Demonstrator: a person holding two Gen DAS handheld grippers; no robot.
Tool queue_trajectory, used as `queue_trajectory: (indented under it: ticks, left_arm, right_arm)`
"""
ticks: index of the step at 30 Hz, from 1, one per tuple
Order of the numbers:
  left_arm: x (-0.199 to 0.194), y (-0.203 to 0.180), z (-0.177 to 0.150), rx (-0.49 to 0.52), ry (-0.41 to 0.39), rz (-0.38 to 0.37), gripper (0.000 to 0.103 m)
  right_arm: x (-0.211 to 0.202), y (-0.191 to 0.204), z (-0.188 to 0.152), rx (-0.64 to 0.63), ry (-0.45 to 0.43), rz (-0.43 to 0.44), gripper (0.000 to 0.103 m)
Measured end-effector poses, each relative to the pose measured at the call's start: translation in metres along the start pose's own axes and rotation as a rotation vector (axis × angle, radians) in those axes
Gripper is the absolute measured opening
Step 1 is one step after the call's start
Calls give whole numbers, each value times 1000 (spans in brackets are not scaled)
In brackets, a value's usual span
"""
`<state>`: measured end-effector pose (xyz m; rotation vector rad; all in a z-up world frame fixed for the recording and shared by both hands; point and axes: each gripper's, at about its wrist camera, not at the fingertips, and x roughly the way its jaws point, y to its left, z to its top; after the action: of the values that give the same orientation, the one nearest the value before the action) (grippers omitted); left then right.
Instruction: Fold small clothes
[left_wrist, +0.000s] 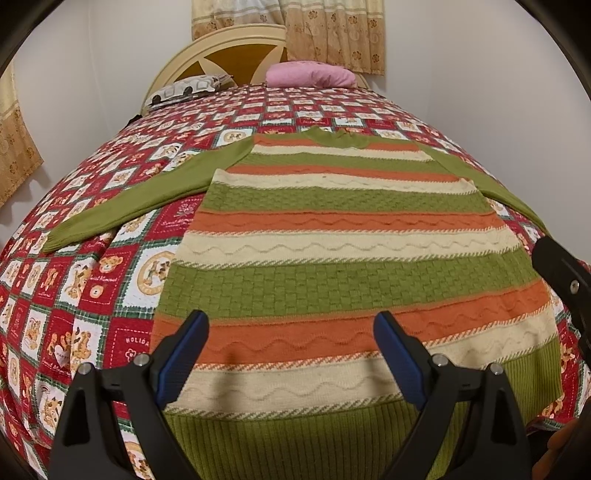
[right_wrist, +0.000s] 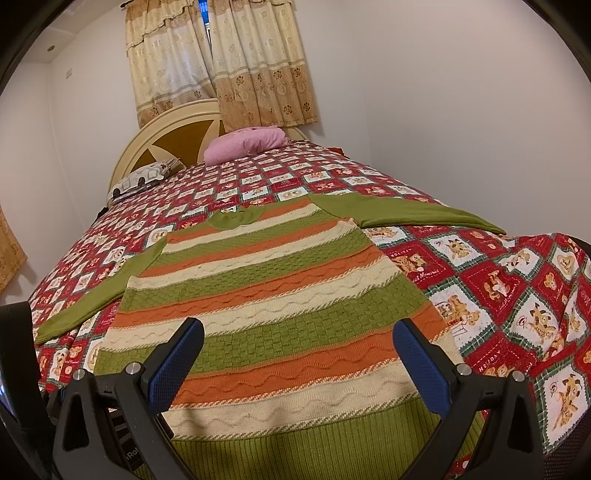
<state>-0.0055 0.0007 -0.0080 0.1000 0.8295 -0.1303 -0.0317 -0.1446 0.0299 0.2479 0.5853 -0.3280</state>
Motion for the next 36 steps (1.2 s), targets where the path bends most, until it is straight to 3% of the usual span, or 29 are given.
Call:
queue_trajectory:
  ticks: [15, 22, 25, 31, 34, 36]
  left_arm:
    - [13, 0, 3, 7, 7, -5, 93]
    - [33, 15, 32, 19, -11, -55, 93]
    - [47, 29, 60, -20, -42, -42, 93]
    - [80, 43, 96, -56, -129, 40, 98]
    - [102, 47, 97, -58, -109, 52, 98]
    - [120, 51, 92, -81, -47, 55, 98]
  right_arm:
    - [15, -5, 0, -31, -18, -15, 102]
    - [39, -31, 16, -92, -25, -39, 102]
    - [49, -66, 39, -49, -31, -70, 98]
    - [83, -178, 96, 177, 25, -111, 51]
    - [113, -260, 119, 421, 79, -121, 51]
    - [129, -319, 121, 647, 102, -122, 51]
